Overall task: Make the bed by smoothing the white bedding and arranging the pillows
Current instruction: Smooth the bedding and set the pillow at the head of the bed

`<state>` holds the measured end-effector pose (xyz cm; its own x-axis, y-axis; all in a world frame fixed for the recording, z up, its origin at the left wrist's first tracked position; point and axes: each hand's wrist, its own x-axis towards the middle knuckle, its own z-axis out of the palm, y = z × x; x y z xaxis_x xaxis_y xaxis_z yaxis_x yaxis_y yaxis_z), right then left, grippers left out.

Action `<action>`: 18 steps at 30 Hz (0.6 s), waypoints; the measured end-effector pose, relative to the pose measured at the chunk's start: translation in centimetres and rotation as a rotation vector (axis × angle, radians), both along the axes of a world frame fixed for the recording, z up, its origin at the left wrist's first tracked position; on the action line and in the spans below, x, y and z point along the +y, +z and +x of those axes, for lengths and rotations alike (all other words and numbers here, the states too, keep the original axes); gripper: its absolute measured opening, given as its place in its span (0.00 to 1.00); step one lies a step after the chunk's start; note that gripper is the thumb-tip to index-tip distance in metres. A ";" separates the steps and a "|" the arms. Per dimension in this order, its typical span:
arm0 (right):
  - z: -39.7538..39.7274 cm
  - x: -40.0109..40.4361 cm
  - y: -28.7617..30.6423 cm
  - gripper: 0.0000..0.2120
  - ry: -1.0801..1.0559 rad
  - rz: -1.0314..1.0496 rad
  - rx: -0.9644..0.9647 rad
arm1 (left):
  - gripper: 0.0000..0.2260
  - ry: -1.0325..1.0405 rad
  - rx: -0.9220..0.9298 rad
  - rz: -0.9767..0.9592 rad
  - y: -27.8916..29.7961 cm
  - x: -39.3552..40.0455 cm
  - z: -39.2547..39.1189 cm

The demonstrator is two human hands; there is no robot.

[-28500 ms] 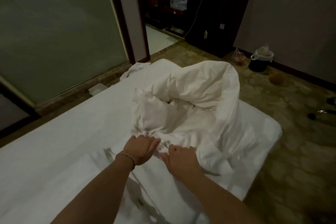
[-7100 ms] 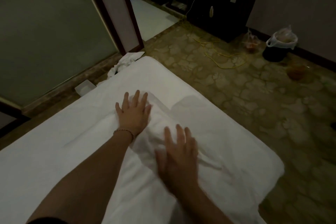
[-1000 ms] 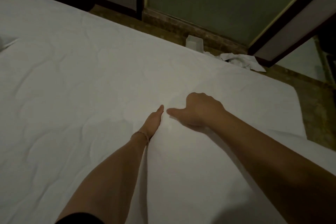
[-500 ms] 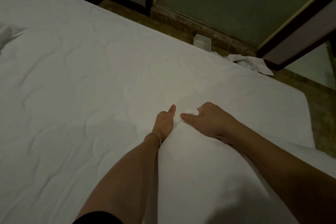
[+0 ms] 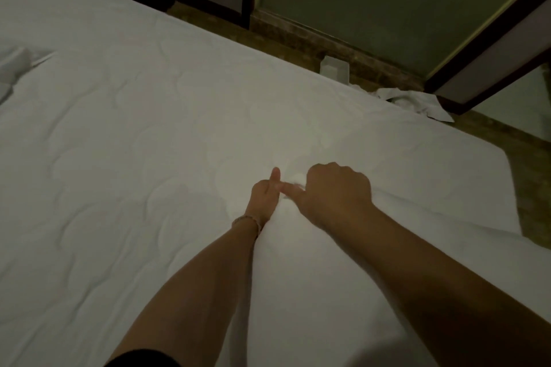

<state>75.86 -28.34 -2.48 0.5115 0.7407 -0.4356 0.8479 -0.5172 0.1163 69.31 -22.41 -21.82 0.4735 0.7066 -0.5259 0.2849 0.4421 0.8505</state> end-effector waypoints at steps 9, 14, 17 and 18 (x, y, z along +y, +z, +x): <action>2.6 -3.4 0.3 0.25 0.104 0.273 -0.127 | 0.31 -0.073 0.217 0.291 0.8 -0.4 0.9; 0.6 -9.6 2.0 0.31 -0.018 0.385 -0.149 | 0.14 -0.075 0.041 0.598 4.7 -1.2 -2.5; -2.5 -16.4 2.9 0.33 -0.152 0.479 -0.133 | 0.24 -0.179 -0.035 0.827 9.5 -4.8 -4.0; -3.7 -18.7 3.0 0.33 -0.194 0.487 -0.131 | 0.23 -0.265 0.003 0.986 10.5 -6.6 -4.4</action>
